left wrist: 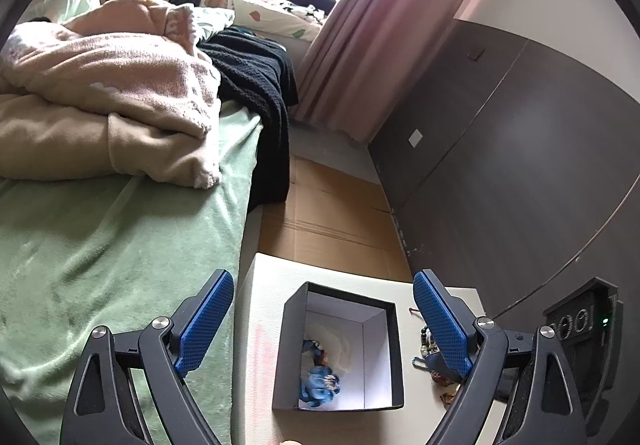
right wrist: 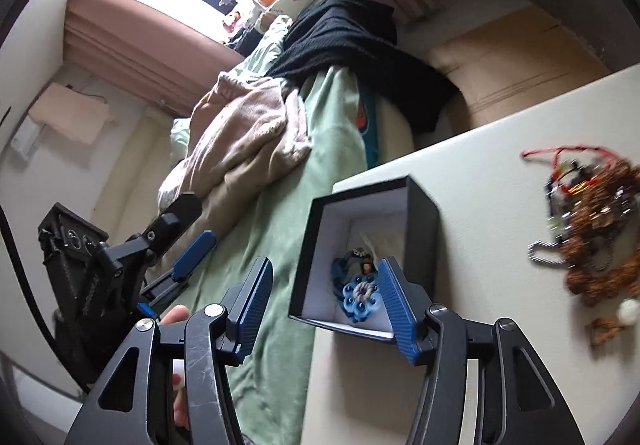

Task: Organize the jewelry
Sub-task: 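Release the white bag into the black box with the left tool while the right drops the bracelet, then grasp the brown seed-bead bracelet from the pile with the left tool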

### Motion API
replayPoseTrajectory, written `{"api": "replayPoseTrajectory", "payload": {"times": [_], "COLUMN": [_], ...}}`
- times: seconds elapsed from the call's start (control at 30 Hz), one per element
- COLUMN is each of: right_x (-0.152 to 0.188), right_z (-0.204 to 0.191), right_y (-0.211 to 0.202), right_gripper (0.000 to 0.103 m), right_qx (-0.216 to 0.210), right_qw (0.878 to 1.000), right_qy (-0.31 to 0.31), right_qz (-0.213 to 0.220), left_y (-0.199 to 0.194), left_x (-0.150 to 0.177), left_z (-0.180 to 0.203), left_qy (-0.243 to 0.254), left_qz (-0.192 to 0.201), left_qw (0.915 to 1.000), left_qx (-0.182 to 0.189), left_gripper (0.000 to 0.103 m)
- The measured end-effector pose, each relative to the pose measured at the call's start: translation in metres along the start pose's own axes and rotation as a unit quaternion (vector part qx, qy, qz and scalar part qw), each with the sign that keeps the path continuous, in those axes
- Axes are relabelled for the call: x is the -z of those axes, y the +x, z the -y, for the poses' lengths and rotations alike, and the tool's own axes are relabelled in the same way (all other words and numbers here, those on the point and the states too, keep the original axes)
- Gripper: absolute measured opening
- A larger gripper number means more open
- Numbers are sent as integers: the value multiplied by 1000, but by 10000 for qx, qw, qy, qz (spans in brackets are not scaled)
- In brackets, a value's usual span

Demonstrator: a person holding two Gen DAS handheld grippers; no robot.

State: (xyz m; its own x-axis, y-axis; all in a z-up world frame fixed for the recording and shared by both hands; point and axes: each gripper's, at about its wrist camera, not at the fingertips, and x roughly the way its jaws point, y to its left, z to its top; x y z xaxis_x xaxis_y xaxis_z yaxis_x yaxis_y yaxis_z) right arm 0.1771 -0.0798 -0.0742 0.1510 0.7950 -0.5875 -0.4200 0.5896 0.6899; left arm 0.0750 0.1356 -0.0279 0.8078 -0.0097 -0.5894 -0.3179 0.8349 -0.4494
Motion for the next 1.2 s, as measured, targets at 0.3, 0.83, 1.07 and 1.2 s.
{"api": "replayPoseTrajectory", "payload": {"times": [0.3, 0.83, 1.07, 1.2], "right_x": [-4, -2, -2, -1], "right_z": [28, 85, 109, 119], "right_y": [-68, -131, -149, -160], "right_gripper": [68, 96, 96, 96], "right_qx": [416, 1206, 1452, 1595], "right_qw": [9973, 9861, 9793, 9745], "right_qy": [149, 834, 1175, 1305], "right_qz": [588, 781, 782, 885], "left_y": [3, 26, 49, 62], "left_x": [8, 38, 56, 69], "left_z": [21, 88, 120, 136], "left_qy": [309, 1092, 1364, 1525], "left_qz": [-76, -396, -745, -939], "left_qw": [9995, 9921, 9853, 9812], "left_qx": [66, 467, 704, 725], "left_gripper": [91, 91, 74, 68]}}
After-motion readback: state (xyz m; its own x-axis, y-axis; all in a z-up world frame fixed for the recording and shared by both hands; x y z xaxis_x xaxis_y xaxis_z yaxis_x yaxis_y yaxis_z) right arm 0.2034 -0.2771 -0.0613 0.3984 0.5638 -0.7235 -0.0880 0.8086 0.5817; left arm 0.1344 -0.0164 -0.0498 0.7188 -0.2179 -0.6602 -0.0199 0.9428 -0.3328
